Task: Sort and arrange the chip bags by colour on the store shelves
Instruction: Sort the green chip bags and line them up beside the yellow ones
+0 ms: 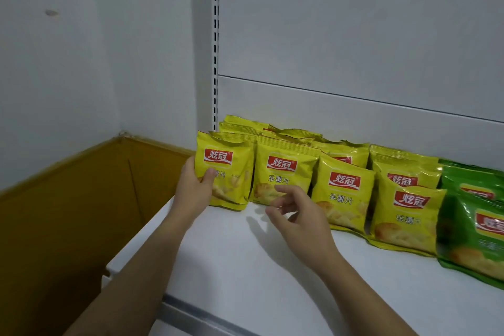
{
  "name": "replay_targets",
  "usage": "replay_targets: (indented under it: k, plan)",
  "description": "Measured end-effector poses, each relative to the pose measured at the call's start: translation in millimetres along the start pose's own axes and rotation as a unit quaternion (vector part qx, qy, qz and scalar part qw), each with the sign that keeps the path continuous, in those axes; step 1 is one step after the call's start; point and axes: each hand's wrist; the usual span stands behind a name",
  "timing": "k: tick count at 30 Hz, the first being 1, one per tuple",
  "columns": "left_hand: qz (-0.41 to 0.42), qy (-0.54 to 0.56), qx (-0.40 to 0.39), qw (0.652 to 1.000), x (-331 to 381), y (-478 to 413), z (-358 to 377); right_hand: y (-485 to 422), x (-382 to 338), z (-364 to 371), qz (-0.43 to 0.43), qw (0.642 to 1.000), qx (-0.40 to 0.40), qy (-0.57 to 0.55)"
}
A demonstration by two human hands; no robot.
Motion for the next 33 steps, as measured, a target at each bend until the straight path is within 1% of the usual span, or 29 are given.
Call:
replay_targets:
  k: [2,4,6,8,10,12,14,17,19,21,22,25,26,27,29,31,33]
  plan:
    - [-0.014,0.045,-0.024,0.999,3.8,4.8,0.5,-2.5,0.1,-6.2,-0.003,1.000,0.017,0.000]
    - [-0.026,0.060,-0.032,0.997,4.8,6.6,-0.1,-5.7,-1.7,-12.7,-0.011,0.999,0.032,-0.001]
    - [-0.025,0.044,-0.018,0.999,5.1,5.9,-0.4,-10.0,-4.8,-22.9,-0.020,0.998,0.056,0.003]
    - [-0.007,-0.006,0.008,1.000,9.4,6.1,0.5,-15.4,-8.2,-39.6,-0.023,0.996,0.083,0.023]
    - [0.036,-0.086,0.032,0.995,16.5,9.5,3.5,-20.3,-10.6,-63.0,-0.023,0.992,0.106,0.060]
    - [0.111,-0.158,0.048,0.980,26.6,14.5,9.4,-23.0,-12.3,-91.7,-0.020,0.985,0.121,0.118]
    - [0.167,-0.181,0.048,0.968,40.2,18.1,19.1,-24.4,-12.8,-122.8,-0.006,0.973,0.128,0.193]
    - [0.249,-0.188,0.011,0.950,62.8,21.3,39.6,-25.1,-8.0,-169.2,0.044,0.948,0.107,0.298]
    - [0.288,-0.206,-0.043,0.934,76.0,24.5,56.2,-21.4,-3.4,-194.2,0.078,0.927,0.063,0.363]
    - [0.309,-0.239,-0.108,0.914,86.3,29.8,75.0,-15.6,-0.3,-210.3,0.102,0.900,0.014,0.424]
    - [0.315,-0.254,-0.141,0.903,90.2,33.4,85.4,-12.9,2.1,-215.5,0.111,0.881,-0.006,0.461]
    - [0.334,-0.303,-0.208,0.868,101.3,46.9,117.9,-7.9,11.7,-223.3,0.114,0.807,-0.045,0.578]
    - [0.338,-0.317,-0.224,0.857,103.8,51.5,128.1,-6.5,14.5,-224.0,0.111,0.794,-0.050,0.595]
    - [0.341,-0.328,-0.236,0.849,105.7,55.6,137.0,-4.7,16.8,-224.4,0.107,0.789,-0.050,0.603]
    - [0.344,-0.337,-0.247,0.841,108.7,63.6,150.0,-0.8,19.7,-224.6,0.090,0.794,-0.039,0.601]
    - [0.343,-0.327,-0.244,0.846,108.6,69.4,157.8,3.5,20.4,-225.4,0.071,0.802,-0.025,0.593]
    - [0.357,-0.308,-0.221,0.854,106.5,73.6,159.0,8.8,18.6,-226.5,0.054,0.807,-0.019,0.588]
Point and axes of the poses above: each hand's wrist, its own y-axis away from the middle knuckle, its own z-axis out of the palm, x = y × z, and after that the axes turned 5 degrees about -x, right-handed
